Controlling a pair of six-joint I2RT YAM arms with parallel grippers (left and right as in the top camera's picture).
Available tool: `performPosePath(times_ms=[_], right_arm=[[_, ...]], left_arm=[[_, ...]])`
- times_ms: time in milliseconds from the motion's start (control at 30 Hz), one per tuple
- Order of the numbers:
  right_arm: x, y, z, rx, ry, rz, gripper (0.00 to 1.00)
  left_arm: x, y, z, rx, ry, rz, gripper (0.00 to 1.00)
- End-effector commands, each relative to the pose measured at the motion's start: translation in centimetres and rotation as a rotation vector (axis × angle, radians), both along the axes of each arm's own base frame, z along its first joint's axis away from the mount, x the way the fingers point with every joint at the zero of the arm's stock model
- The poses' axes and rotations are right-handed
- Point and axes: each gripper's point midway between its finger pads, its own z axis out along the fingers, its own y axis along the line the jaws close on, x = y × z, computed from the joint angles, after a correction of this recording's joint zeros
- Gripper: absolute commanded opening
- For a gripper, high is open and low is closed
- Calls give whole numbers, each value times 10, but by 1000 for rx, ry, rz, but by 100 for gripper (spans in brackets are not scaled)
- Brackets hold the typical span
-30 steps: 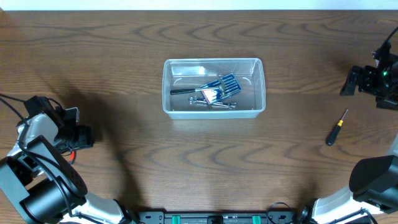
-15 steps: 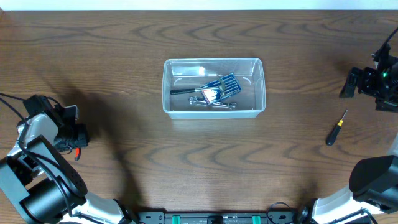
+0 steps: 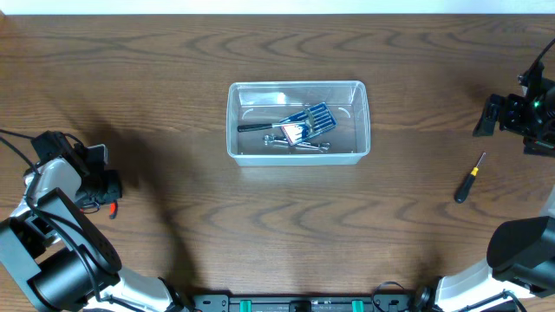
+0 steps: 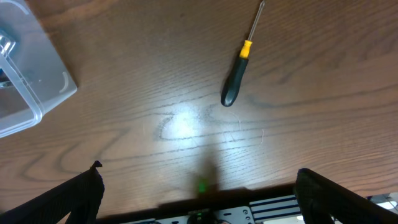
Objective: Pack container
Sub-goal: 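Lift the pliers with the left gripper, then carry the pliers into the container, release, and withdraw left gripper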
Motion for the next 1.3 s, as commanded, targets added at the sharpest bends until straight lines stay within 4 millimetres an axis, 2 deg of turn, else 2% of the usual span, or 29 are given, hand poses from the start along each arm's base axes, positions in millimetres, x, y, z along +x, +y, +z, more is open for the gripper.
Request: performPosePath(times_ms=[0,167,233,600,700,800,900,1000,1133,1267], right_arm=[[1,5,0,9,2,-7,99],[0,5,0,9,2,-7,99],[0,5,0,9,2,-7,99],[1,5,0,9,1,-7,99],[2,4,0,7,-3,-7,99],[4,3,0,5,-11,-7,99],[4,3,0,4,-14,-7,99],[4,3,0,4,-13,-3,99],[4,3,0,4,-13,1,99],[4,3,0,4,-13,1,99]], left_arm=[[-7,0,-11,-12,37,8,12],[-7,0,-11,-12,36,12,10],[-6,0,-11,-12,33,29,6],[1,5,-9,-25,0,244,6],[14,5,3,-26,-29,311,6],[34,-5,23,-14,-55,257,6],[56,-27,53,3,-61,166,6],[82,-61,92,7,-73,47,6],[117,-123,152,27,-137,-197,6],[148,-199,207,66,-276,-492,6]])
